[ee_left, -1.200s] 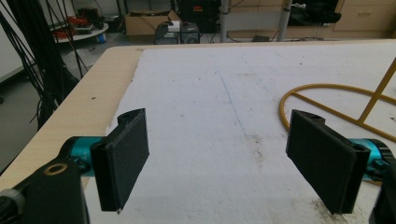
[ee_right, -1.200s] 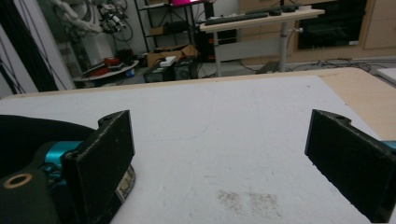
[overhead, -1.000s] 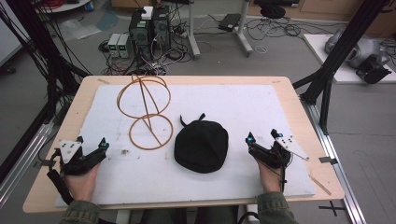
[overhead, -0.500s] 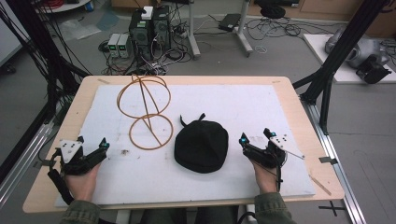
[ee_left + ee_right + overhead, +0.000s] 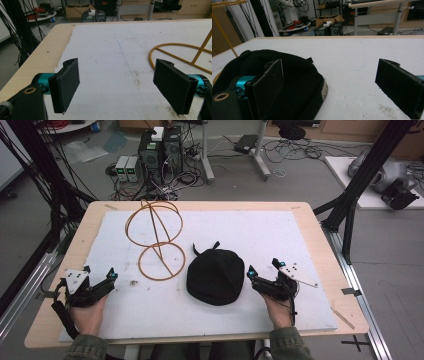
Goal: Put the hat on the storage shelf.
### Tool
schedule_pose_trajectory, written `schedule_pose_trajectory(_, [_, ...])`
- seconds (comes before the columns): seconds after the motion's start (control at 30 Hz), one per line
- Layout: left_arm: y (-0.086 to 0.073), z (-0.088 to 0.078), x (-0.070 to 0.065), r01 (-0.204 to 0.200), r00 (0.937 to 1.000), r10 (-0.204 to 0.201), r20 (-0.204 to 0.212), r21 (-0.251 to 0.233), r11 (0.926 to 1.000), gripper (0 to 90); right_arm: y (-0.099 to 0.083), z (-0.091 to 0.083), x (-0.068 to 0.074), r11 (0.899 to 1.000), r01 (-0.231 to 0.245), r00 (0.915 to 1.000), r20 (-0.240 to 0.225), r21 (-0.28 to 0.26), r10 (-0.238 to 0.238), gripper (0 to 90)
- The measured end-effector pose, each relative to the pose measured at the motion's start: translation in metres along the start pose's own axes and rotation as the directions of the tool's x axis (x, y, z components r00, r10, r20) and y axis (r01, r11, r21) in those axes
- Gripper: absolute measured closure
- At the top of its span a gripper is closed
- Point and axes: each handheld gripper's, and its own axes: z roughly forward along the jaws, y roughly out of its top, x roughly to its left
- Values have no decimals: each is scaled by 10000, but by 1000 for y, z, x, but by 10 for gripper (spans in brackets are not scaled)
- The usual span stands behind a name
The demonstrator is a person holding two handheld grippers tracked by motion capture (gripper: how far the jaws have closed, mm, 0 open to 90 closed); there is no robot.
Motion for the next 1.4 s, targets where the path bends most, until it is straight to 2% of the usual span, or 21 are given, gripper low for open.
schedule_pose_trajectory(0.33, [0,1,1,32,10000,-32,43,53,10000,215,0,6,19,9989,252,9955,-922,403,-214,73])
schedule_pose_trajectory(0.57, [0,2,1,55,10000,-55,31,46,10000,216,-2,10,30,9967,490,9906,-1304,643,-403,73])
schedule_pose_trajectory(0.77, [-1,2,1,43,10000,-43,30,51,10000,216,-6,15,43,9920,915,9845,-1579,874,-769,73])
schedule_pose_trajectory(0.8, [-1,2,1,6,10000,-7,50,91,10000,216,-7,16,47,9891,1145,9820,-1610,926,-986,73])
schedule_pose_trajectory(0.97, [-1,2,1,22,10000,-23,44,88,10000,216,-11,20,55,9811,1580,9750,-1748,1117,-1371,73])
schedule_pose_trajectory(1.0, [-1,2,1,32,10000,-33,56,105,9999,216,-14,22,59,9737,1940,9688,-1792,1193,-1711,73])
schedule_pose_trajectory(1.13, [-1,2,1,43,10000,-44,62,111,9999,216,-18,26,67,9590,2462,9583,-1833,1402,-2192,72])
schedule_pose_trajectory(1.17, [-1,2,1,43,10000,-44,67,137,9999,216,-18,26,67,9590,2462,9583,-1833,1402,-2192,72])
schedule_pose_trajectory(1.2, [-1,2,1,35,10000,-36,72,106,9999,216,-20,28,71,9533,2649,9542,-1820,1451,-2374,72])
schedule_pose_trajectory(1.4, [-1,2,1,7,10000,-8,85,127,9999,216,-23,35,78,9532,2582,9542,-1961,1572,-2261,73])
